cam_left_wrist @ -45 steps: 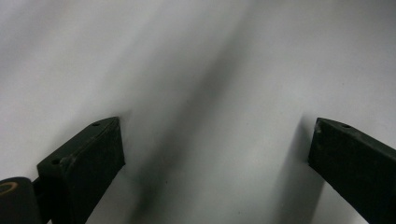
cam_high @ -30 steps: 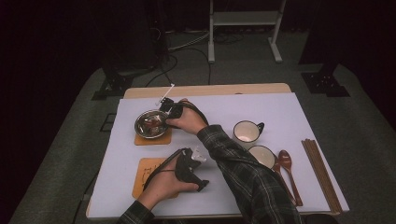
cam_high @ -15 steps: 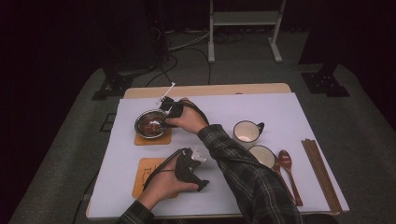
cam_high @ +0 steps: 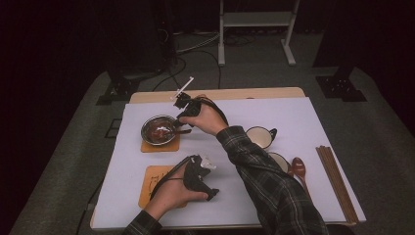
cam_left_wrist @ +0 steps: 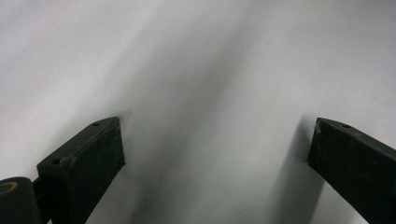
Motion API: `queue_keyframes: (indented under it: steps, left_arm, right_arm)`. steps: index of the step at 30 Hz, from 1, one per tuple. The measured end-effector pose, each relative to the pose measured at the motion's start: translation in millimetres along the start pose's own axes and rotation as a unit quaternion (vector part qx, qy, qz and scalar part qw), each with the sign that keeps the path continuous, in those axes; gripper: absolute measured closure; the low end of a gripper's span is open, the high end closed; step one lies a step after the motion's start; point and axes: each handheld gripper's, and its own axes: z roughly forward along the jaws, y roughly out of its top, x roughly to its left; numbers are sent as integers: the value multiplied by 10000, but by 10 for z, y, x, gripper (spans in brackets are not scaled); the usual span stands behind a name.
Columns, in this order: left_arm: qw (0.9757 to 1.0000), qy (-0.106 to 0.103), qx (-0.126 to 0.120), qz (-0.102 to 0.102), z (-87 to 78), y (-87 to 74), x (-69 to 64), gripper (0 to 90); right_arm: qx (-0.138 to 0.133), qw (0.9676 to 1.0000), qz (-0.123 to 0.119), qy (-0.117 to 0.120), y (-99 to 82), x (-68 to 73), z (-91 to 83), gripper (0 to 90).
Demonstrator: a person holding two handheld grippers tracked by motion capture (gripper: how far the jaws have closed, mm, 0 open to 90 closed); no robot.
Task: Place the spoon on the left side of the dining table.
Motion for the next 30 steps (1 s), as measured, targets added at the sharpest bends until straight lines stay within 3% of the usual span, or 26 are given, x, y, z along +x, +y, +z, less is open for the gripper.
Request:
queue_keyframes:
  steps: [10,30]
  left_arm:
    - [10000,-9,-17,-63,2,-3,-8,21]
    - [10000,-9,-13,-56,1,-2,-6,20]
  right_arm:
    - [-186,9997,42,-140,-98,-24,-283,523]
    - [-405,9971,283,-575,-532,-220,-775,438]
